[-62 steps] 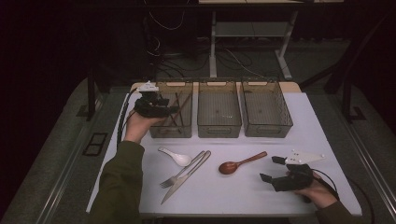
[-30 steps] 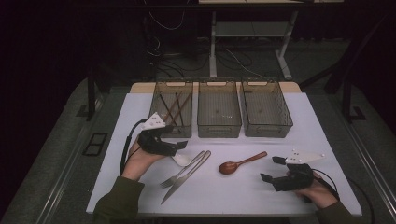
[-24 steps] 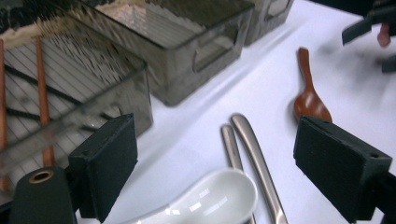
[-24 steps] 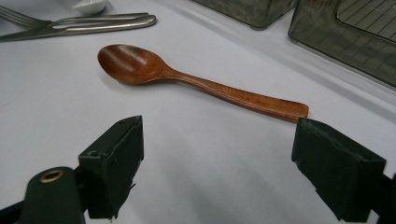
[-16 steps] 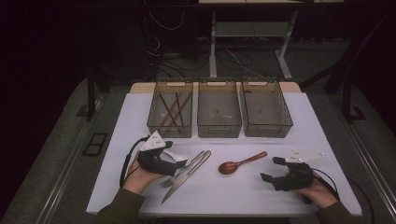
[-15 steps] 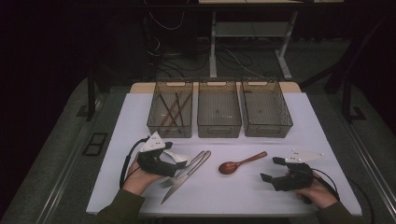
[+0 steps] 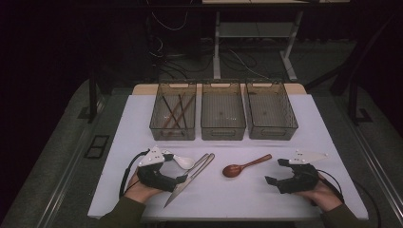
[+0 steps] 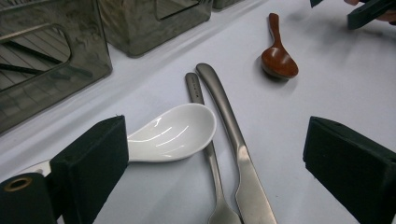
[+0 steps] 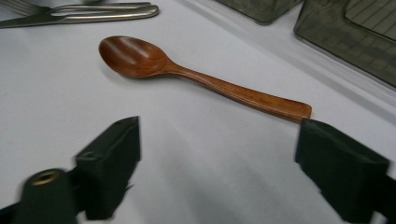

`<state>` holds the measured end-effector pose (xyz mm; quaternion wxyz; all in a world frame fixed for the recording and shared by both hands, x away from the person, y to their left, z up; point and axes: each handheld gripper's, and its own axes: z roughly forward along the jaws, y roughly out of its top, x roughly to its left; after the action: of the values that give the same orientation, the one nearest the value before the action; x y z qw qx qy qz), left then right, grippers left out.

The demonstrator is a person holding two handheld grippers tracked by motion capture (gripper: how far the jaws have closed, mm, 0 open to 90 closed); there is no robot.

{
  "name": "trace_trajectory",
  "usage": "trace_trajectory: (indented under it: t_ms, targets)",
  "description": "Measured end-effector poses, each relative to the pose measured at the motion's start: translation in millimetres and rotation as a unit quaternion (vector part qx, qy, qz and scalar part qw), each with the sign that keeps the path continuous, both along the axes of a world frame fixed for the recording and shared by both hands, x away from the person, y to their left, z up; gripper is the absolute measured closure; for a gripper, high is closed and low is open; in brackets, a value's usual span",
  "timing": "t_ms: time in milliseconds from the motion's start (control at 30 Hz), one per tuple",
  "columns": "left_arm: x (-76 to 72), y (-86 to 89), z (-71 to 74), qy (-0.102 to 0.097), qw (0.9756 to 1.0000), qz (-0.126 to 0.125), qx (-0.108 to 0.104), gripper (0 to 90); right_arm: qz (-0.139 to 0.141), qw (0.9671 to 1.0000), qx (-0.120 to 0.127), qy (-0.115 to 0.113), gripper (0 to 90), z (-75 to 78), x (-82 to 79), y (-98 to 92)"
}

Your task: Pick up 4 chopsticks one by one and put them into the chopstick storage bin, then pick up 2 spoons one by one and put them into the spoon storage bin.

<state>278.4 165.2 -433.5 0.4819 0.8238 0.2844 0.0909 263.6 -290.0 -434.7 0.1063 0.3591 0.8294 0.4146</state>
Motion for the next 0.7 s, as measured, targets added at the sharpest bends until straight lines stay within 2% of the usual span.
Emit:
trace_trajectory:
  t_ms: [133,200,433,567,700]
  targets:
    - [-0.7,-1.5,-0.9,0.002,1.0000,-0.002,0.003,4.5,0.007,0.9995,0.028,0.009,14.2,4.1,6.5,-2.0]
    - [-0.6,-1.5,-1.2,0.003,1.0000,-0.002,0.005,4.4,0.008,0.9995,0.026,0.012,16.9,5.1,9.5,-0.5]
    - [0.0,-2.8,-2.6,0.005,0.9999,-0.005,0.010,4.4,0.006,0.9994,0.030,0.016,38.1,6.3,19.9,10.9]
    - [0.0,-3.8,-3.2,0.005,0.9999,-0.007,0.011,4.4,-0.007,0.9994,0.025,0.022,48.7,5.9,25.4,17.3]
    - [-0.5,-4.7,-2.5,0.004,0.9999,-0.007,0.012,4.4,-0.006,0.9996,0.022,0.018,61.7,7.3,33.9,22.8]
